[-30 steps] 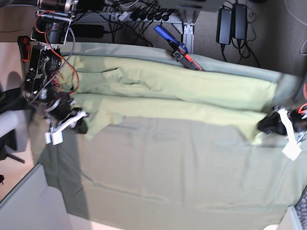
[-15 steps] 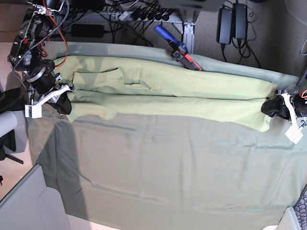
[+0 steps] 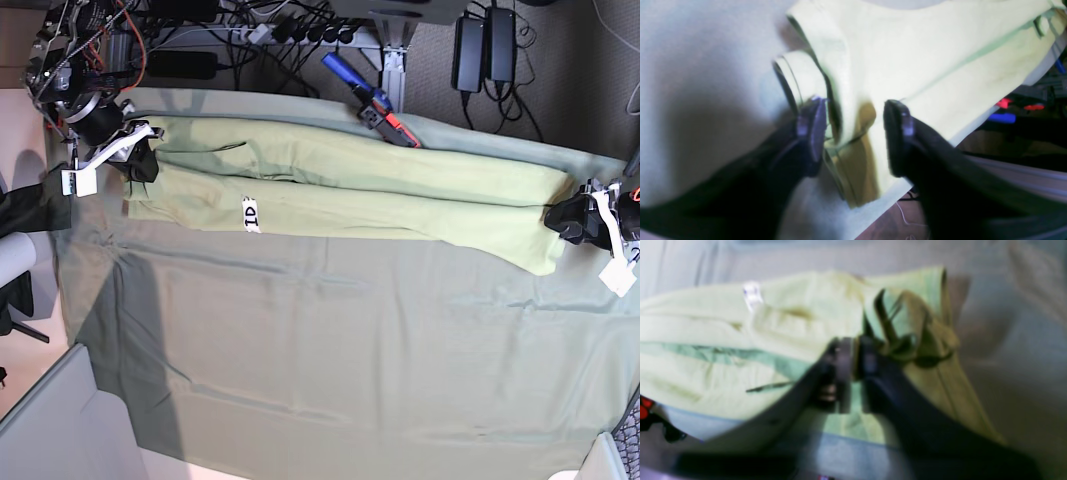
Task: Fold the T-shirt properly
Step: 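Regrasp the folded strip ends and pull them toward the robot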
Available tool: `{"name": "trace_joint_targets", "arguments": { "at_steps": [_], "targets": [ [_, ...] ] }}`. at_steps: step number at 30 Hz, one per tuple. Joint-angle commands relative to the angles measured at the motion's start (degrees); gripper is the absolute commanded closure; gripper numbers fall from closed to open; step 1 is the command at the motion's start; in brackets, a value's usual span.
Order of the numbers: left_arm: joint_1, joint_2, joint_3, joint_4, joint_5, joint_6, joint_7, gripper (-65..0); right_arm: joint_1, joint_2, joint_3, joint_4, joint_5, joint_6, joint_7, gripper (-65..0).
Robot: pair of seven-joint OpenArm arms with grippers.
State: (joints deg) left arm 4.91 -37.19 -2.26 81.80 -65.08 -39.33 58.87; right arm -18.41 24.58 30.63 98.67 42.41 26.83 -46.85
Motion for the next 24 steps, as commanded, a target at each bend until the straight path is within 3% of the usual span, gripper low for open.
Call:
{"name": "trace_joint_targets", "arguments": {
  "at_steps": [1, 2, 3, 20, 24],
  "targets": [
    [-0.72, -1.05, -0.44, 0.9, -1.22, -0.67, -0.79, -37.3, 0.44, 0.92, 0.59, 1.01, 1.09, 1.66, 1.27, -32.6],
    [-0.72, -1.07, -0.44, 0.9, -1.22, -0.67, -0.79, -40.2, 0.48, 0.92, 0.59, 1.01, 1.07, 1.64, 1.53, -42.3],
    [-0.63, -1.09, -0.44, 0.9, -1.16, -0.67, -0.79, -42.5, 0.5, 0.94, 0.59, 1.03, 1.03, 1.6, 1.64, -44.6],
    [0.22, -0.44, -7.56, -2.43, 2.84, -0.67, -2.54, -43.3, 0.61, 0.9, 2.14, 5.55, 0.31, 1.51, 2.05, -44.4],
    [0.22, -0.09, -7.56, -4.31, -0.02, -0.67, -2.36, -43.3, 0.61, -0.15, 2.14, 5.55, 0.28, 1.53, 2.05, -44.4]
  ]
}}
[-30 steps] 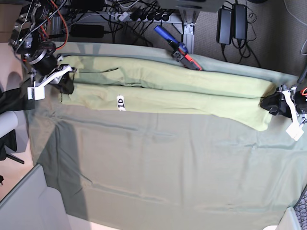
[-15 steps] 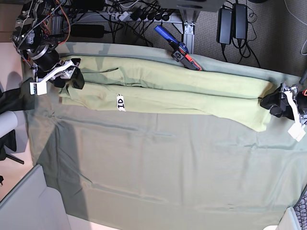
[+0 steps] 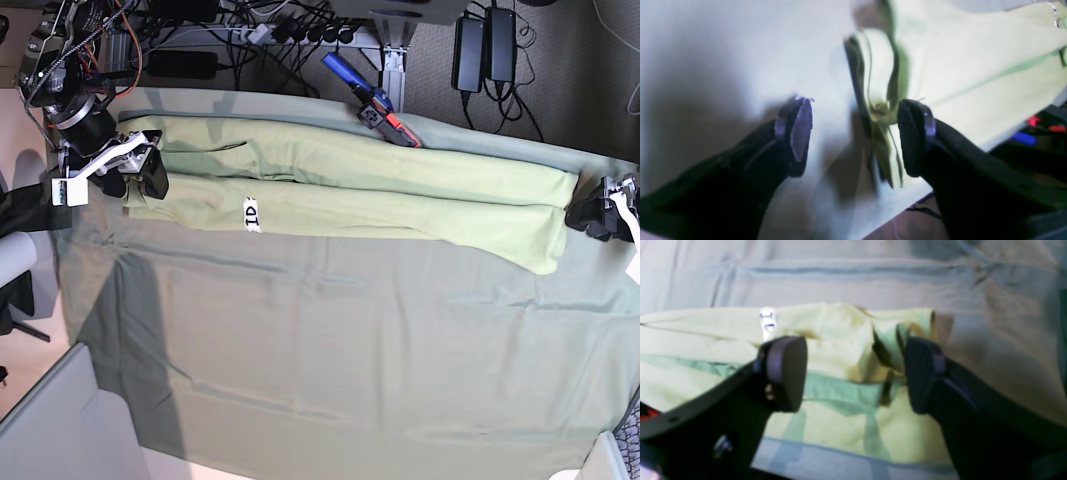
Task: Fold the T-shirt properly
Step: 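Regrasp the folded strip ends and pull them toward the robot, then drag the strip end with the left gripper, swinging it diagonally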
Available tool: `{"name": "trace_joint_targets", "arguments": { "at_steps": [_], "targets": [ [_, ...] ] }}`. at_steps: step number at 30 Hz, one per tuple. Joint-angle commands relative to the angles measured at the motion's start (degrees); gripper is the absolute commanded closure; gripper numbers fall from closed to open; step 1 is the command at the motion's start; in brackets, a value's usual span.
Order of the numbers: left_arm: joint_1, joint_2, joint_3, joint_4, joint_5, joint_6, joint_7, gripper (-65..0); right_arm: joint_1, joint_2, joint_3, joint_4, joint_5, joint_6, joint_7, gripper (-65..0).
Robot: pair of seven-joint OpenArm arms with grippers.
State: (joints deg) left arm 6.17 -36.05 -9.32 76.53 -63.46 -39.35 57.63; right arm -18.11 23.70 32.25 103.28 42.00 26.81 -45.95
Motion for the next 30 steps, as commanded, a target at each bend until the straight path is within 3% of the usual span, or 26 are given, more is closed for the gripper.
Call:
{"name": "trace_joint_targets", "arguments": {
  "at_steps": [1, 8, 16, 22, 24, 28, 30],
  "targets": [
    [-1.05, -1.07, -0.5, 0.96, -2.78, -0.65, -0.42, -43.3, 0.31, 0.2, 0.52, 0.94, 0.68, 1.55, 1.16, -44.4],
    [-0.37, 1.99, -0.33, 0.96, -6.16, -0.65, 1.4, -43.3, 0.31, -2.16, 0.52, 0.94, 0.87, 1.55, 1.16, -44.4],
    [0.46, 5.75, -0.33, 0.52, -5.55, -0.65, 1.38, -43.2, 0.31, -2.16, 0.52, 0.94, 0.87, 1.55, 1.11, -44.4],
    [2.29, 6.21, 0.85, 0.37, -5.77, -0.65, 1.29, -43.0, 0.31, -2.16, 0.52, 0.94, 0.87, 1.55, 1.14, -44.4],
    [2.89, 6.21, 0.85, 0.37, -6.21, -0.65, 0.37, -35.3, 0.31, -2.16, 0.52, 0.94, 0.87, 1.55, 1.14, -44.4],
    [3.52, 6.23, 0.85, 0.37, -6.16, -0.65, -2.62, -2.1, 0.31, -2.16, 0.52, 0.94, 0.87, 1.55, 1.18, -44.4],
    [3.48, 6.23, 0.85, 0.37, -5.62, -0.65, -4.09, 0.0, 0.31, -2.16, 0.52, 0.94, 0.87, 1.53, 1.16, -44.4]
  ]
}}
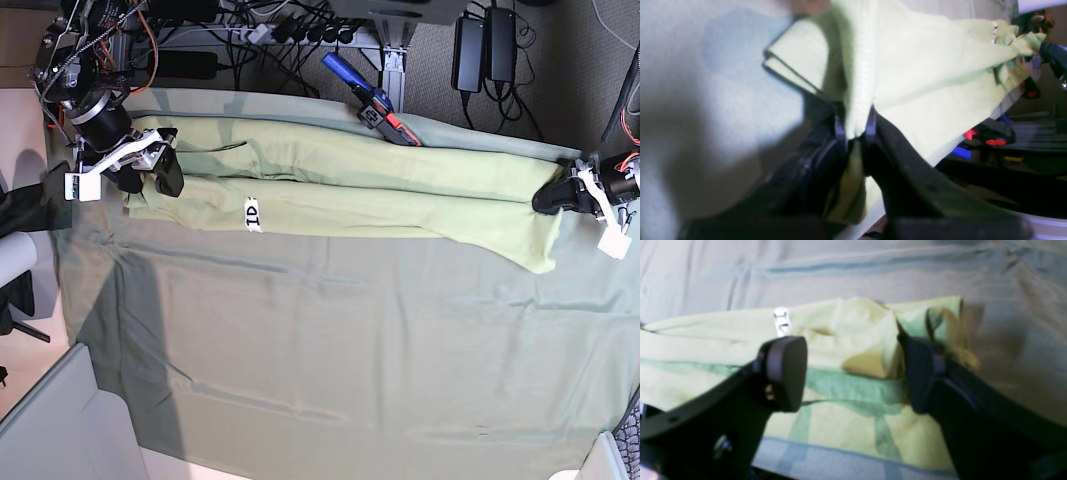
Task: Fold the T-shirt properly
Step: 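Drag the strip end with the left gripper, swinging it diagonally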
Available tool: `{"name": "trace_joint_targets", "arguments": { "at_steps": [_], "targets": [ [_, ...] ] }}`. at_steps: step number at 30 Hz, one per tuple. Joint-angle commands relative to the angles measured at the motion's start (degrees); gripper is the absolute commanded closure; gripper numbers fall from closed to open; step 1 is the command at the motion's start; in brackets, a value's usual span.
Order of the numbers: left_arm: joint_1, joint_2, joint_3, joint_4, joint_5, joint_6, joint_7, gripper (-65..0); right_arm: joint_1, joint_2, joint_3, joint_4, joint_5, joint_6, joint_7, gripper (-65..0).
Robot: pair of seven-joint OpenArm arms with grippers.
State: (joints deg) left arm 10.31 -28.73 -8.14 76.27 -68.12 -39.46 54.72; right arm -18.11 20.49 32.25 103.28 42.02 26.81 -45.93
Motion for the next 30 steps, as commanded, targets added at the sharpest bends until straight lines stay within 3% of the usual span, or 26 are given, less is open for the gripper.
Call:
{"name": "trace_joint_targets", "arguments": {
  "at_steps": [1, 9, 14, 22, 30],
  "targets": [
    [-0.66, -1.09, -0.33, 0.63, -0.17, -0.54, -2.16, 0.0, 0.31, 1.05, 0.52, 0.94, 0.85, 1.55, 1.14, -44.4],
    [-4.76, -1.11, -0.35, 0.63, 6.1, -0.54, -4.61, 0.0, 0.33, 1.05, 0.52, 0.94, 0.83, 1.53, 1.18, -44.4],
    [-9.03, -1.16, -0.33, 0.61, 14.58, -0.54, -10.1, 0.0, 0.52, 1.07, 1.2, 0.94, 0.83, 1.53, 1.51, -44.4],
    [-15.28, -1.36, -0.33, -0.15, 24.13, -0.54, -14.4, 0.0, 1.55, 1.07, 6.14, 0.94, 1.09, 1.53, 1.92, -44.4],
    [-27.26, -1.64, -0.33, -16.35, 30.27, -0.54, -17.66, 0.0, 1.53, 1.07, 8.94, 0.94, 1.16, 1.53, 1.75, -44.4]
  ]
}}
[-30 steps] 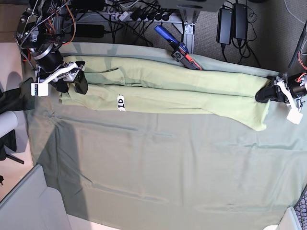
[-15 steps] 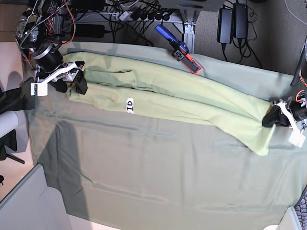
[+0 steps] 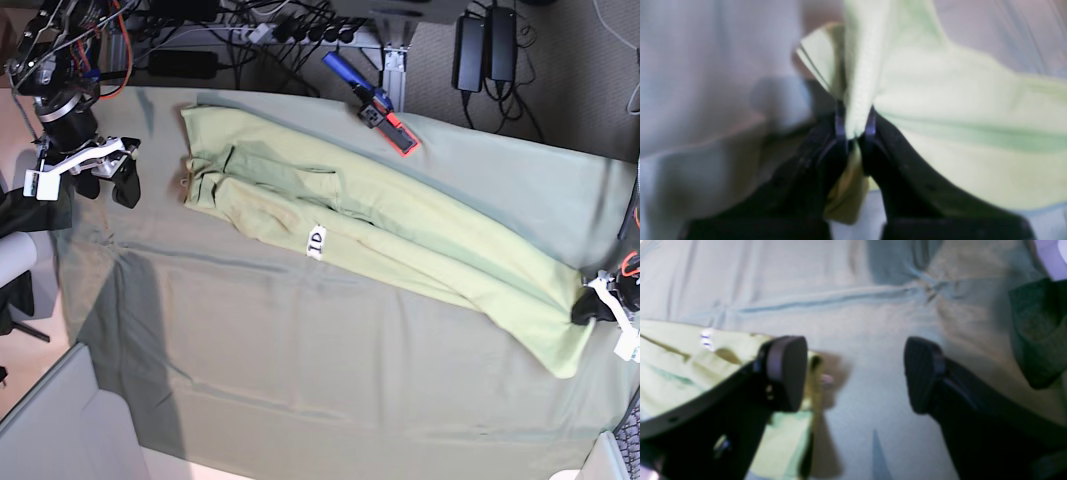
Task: Fold the T-shirt properly
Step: 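Drag the strip end with the left gripper, swinging it diagonally, then move the left gripper to the strip's middle and grasp it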
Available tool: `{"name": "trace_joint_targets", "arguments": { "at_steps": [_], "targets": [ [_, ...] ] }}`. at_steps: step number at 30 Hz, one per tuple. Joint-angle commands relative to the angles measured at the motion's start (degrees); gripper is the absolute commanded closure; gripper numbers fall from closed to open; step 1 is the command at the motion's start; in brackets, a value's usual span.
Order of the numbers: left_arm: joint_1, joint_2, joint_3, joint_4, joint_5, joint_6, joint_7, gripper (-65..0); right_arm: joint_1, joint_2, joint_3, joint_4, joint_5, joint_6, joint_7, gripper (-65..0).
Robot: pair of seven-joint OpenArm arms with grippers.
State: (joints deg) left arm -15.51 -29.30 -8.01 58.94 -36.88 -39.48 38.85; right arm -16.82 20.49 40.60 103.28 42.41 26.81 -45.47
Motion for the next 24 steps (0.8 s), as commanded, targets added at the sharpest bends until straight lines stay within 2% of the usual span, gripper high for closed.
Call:
{"name": "trace_joint_targets", "arguments": {
  "at_steps": [1, 5, 10, 15, 18, 24],
  "targets": [
    [-2.21, -1.16, -0.46, 0.24, -0.96, -0.52, -1.77, 0.0, 0.24, 1.07, 0.59, 0.94, 0.96, 1.53, 1.29, -44.4],
    [-1.55, -1.18, -0.46, 4.7, -1.53, -0.52, 2.03, 0.0, 0.22, 1.05, 0.59, 0.94, 2.6, 1.55, 1.27, -44.4],
    [4.9, -0.94, -0.46, 20.83, -8.37, -0.52, 9.11, 0.0, 0.15, 1.05, 0.59, 0.94, 2.58, 1.55, 0.85, -44.4],
    [11.34, 0.07, 1.9, 33.99, -10.47, -0.52, 10.71, 0.0, 0.15, 1.03, 0.59, 0.94, 2.62, 1.55, 0.9, -44.4],
    [12.74, 0.79, 6.54, 35.17, -10.12, -0.52, 10.73, 0.0, 0.15, 1.05, 0.59, 0.94, 2.6, 1.55, 0.87, -44.4],
    [12.66, 4.39, 14.49, 35.17, -8.15, -0.52, 10.75, 0.0, 0.13, 1.05, 0.59, 0.94, 2.6, 1.55, 0.87, -44.4]
  ]
}}
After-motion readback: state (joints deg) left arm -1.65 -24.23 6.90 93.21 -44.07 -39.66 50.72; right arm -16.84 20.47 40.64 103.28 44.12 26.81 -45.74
